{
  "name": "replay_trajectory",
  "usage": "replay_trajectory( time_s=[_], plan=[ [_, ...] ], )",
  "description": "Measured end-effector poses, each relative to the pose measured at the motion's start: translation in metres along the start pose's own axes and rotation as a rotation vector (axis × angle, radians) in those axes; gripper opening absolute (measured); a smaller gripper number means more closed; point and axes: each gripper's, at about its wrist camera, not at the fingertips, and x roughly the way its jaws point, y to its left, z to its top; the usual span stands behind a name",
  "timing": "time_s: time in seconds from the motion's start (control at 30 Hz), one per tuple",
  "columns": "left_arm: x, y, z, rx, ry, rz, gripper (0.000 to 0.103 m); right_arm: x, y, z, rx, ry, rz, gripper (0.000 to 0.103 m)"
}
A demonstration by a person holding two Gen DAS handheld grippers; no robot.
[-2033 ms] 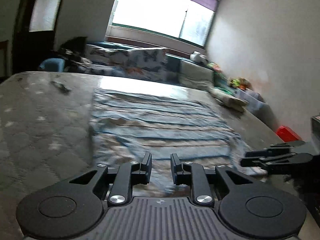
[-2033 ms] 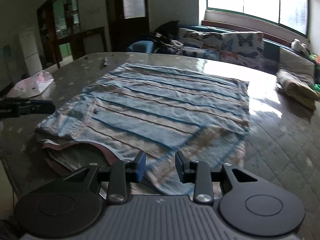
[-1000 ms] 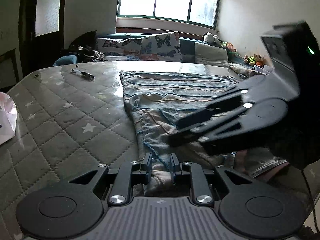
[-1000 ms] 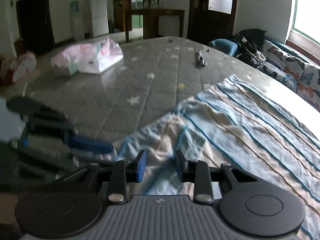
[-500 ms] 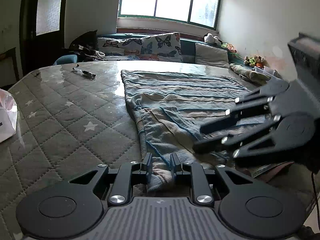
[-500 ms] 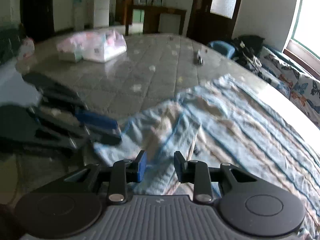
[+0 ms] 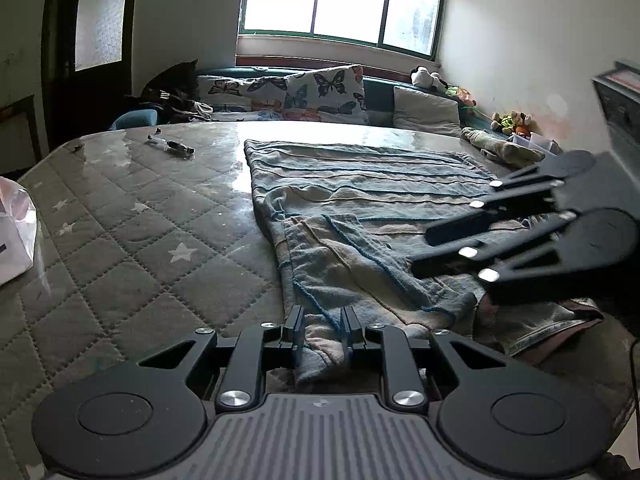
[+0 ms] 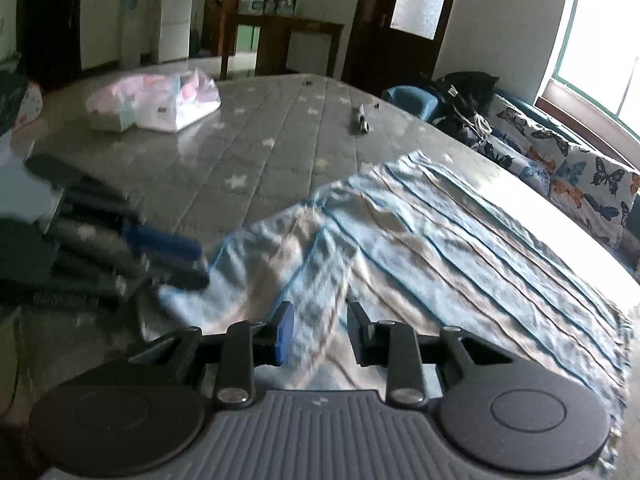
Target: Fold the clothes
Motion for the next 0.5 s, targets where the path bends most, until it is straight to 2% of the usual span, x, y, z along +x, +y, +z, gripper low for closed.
replay_trajectory(
  time_s=[0.17, 0.5],
  plan=[
    [0.0, 0.0, 0.0, 0.005, 0.003, 0.001, 0.021, 0.019, -0.004, 0.007, 0.029, 0.002, 0.021, 0.023],
    [0.001, 0.0, 0.0, 0.005, 0.006, 0.002, 0.022, 0.033, -0.017, 0.03, 0.074, -0.032, 0.071, 0.023]
  ],
)
